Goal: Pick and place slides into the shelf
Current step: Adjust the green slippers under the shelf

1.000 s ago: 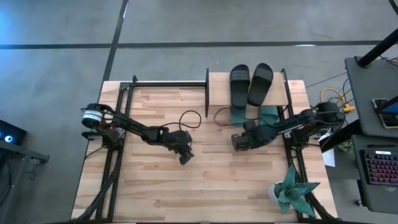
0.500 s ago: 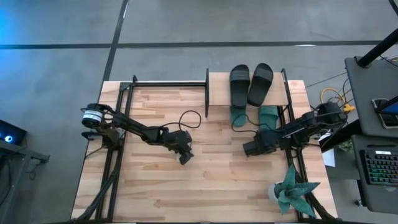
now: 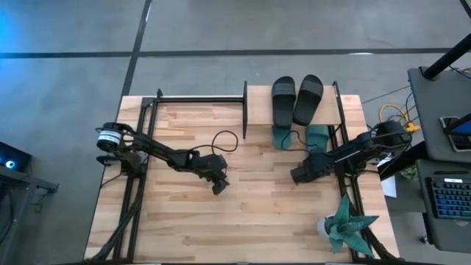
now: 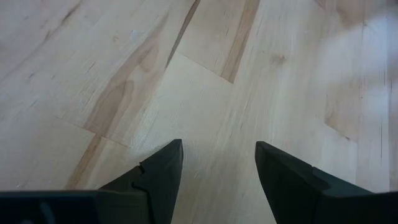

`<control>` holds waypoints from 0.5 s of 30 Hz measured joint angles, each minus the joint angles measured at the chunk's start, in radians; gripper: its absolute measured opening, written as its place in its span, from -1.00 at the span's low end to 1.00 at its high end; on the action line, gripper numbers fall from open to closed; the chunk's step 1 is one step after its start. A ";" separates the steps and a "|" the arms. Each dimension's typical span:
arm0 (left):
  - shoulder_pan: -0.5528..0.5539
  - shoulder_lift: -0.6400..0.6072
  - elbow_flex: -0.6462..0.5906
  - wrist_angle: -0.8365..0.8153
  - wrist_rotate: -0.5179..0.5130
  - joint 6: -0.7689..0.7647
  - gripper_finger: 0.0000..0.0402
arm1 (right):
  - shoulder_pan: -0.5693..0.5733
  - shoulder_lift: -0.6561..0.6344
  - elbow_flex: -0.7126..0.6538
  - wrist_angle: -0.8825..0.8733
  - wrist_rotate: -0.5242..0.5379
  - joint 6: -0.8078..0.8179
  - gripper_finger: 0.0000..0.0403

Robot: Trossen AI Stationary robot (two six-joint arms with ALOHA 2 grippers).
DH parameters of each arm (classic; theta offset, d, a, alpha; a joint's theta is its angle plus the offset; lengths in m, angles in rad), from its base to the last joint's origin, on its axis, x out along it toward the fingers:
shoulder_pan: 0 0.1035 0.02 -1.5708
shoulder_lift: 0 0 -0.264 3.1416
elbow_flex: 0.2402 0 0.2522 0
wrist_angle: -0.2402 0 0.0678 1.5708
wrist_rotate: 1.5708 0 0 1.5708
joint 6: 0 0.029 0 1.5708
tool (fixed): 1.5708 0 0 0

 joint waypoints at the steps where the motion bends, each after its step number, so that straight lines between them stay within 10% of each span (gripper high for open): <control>1: 0.000 0.000 0.000 0.000 0.000 0.000 -0.05 | 0.000 0.000 0.001 -0.001 0.015 0.017 -0.96; 15: 0.000 0.000 0.000 0.000 0.000 -0.001 -0.05 | -0.050 0.001 0.090 0.005 0.206 0.097 -0.96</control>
